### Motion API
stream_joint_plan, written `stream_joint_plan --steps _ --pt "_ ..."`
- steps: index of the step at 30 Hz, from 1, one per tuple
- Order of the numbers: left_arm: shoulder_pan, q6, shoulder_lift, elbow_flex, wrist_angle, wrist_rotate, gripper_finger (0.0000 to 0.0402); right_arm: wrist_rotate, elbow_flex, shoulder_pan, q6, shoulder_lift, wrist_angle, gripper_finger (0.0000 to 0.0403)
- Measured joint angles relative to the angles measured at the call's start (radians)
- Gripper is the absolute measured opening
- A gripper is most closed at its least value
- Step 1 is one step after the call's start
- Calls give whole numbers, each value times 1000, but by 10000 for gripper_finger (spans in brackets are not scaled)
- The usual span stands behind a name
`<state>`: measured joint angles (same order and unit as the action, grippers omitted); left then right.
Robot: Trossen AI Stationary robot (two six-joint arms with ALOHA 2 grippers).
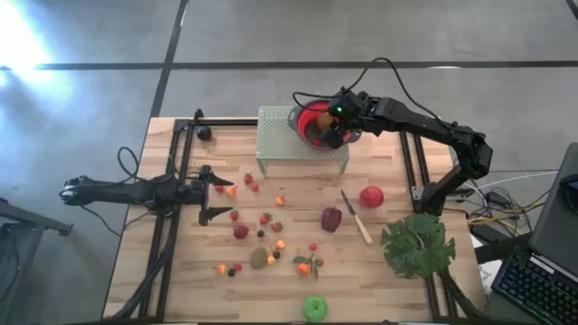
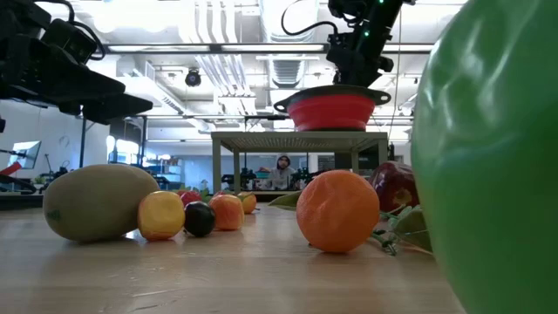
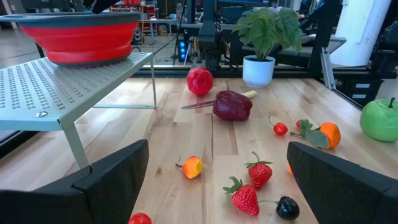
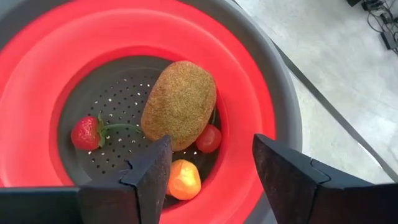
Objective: Pick & Place Fruit
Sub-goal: Put the red cherry into the black strainer bowl on the shelf
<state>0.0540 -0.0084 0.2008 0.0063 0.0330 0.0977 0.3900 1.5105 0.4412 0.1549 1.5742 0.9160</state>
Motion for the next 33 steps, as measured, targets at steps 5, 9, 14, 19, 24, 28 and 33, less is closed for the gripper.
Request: stream_joint_plan --steps 5,9,14,19,24,28,33 --pt "0 0 0 0 0 0 388 -40 -1 -14 25 0 -1 228" --pt "0 0 0 0 0 0 388 -104 -2 -59 4 0 -1 231" --pt "0 0 0 0 0 0 388 -111 -2 -148 -8 0 -4 218" --pt "0 0 0 0 0 0 388 -111 -2 -253 -10 0 -17 202" --pt "0 0 0 0 0 0 388 -111 -2 -360 -11 0 -17 187" --pt "0 0 0 0 0 0 388 -111 -2 -439 -33 0 -17 175" --pt "0 0 0 0 0 0 388 -104 -2 -506 -55 0 -17 160"
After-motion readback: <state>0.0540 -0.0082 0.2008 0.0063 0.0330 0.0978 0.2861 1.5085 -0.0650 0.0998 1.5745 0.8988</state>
